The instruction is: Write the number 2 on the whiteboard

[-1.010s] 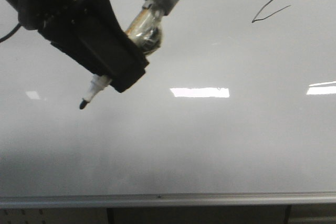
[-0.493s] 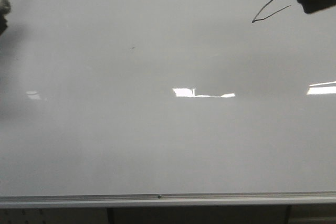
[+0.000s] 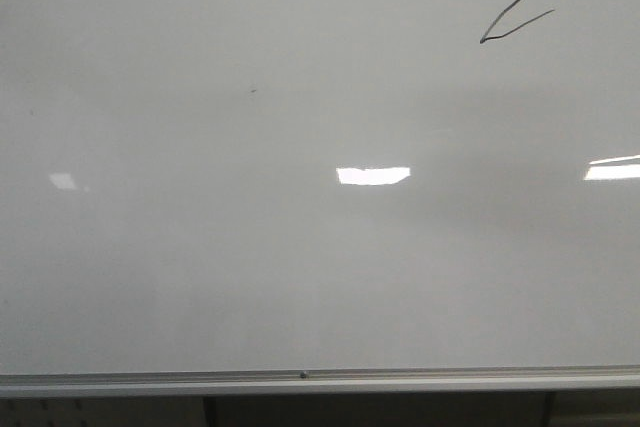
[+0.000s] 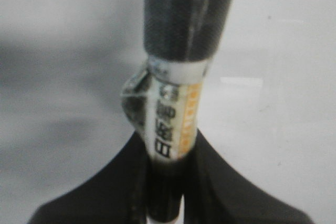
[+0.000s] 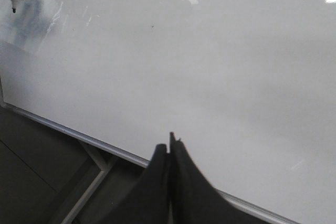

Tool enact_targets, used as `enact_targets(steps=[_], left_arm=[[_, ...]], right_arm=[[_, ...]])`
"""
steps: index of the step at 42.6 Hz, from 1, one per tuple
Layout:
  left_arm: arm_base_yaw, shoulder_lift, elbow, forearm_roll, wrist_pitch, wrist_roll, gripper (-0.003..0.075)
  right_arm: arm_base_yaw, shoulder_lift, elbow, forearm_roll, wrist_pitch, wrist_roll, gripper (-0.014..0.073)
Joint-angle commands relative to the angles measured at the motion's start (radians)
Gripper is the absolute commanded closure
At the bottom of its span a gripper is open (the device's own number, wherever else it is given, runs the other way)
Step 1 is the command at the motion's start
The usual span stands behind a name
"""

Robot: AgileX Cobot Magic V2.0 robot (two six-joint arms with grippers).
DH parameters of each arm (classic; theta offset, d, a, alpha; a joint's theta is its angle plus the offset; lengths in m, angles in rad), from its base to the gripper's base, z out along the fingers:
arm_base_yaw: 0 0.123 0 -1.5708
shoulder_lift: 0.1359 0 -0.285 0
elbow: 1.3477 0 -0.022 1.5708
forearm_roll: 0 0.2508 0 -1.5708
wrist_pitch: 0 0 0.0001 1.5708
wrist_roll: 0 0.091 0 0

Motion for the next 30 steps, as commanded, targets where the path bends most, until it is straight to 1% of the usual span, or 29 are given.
enact_targets(steps=[1,8,15,17,19,22,26,27,29,30], left_arm=[[-0.001,0.028,-0.109,-0.020,0.049,-0.008,0.0739],[-0.001,0.122,-0.222,-0.020,0.178,-0.009,0.0739],[-0.001,0.174,-0.258,-0.020,0.205,-0.009,0.0736],[-0.001,0.182,-0.264,-0.020,0.213,-0.009,0.0714],[-0.001,0.189,-0.264,-0.020,0.215,-0.009,0.0663],[-0.001,0.192,-0.264,-0.020,0.217,-0.009,0.0548],[-0.001,0.192,-0.264,-0.020,0.213,-0.009,0.0357],[-0.001,0.192,-0.264,-0.020,0.213,-0.009,0.0333],[-0.001,0.192,-0.264,-0.020,0.210,-0.009,0.0258],[-0.001,0.192,-0.264,-0.020,0.210,-0.009,0.0244]], right_arm=[[-0.006,-0.002,-0.027,0.025,-0.044,0.000,0.0700],[-0.006,-0.002,-0.027,0.025,-0.040,0.000,0.0700],[-0.006,-0.002,-0.027,0.025,-0.032,0.000,0.0700],[-0.006,-0.002,-0.027,0.025,-0.029,0.000,0.0700],[-0.006,-0.002,-0.027,0.025,-0.029,0.000,0.0700],[-0.006,-0.002,-0.027,0.025,-0.029,0.000,0.0700],[-0.006,-0.002,-0.027,0.025,-0.029,0.000,0.0700],[-0.006,-0.002,-0.027,0.025,-0.029,0.000,0.0700],[-0.006,-0.002,-0.027,0.025,-0.029,0.000,0.0700],[-0.006,-0.002,-0.027,0.025,-0.029,0.000,0.0700]])
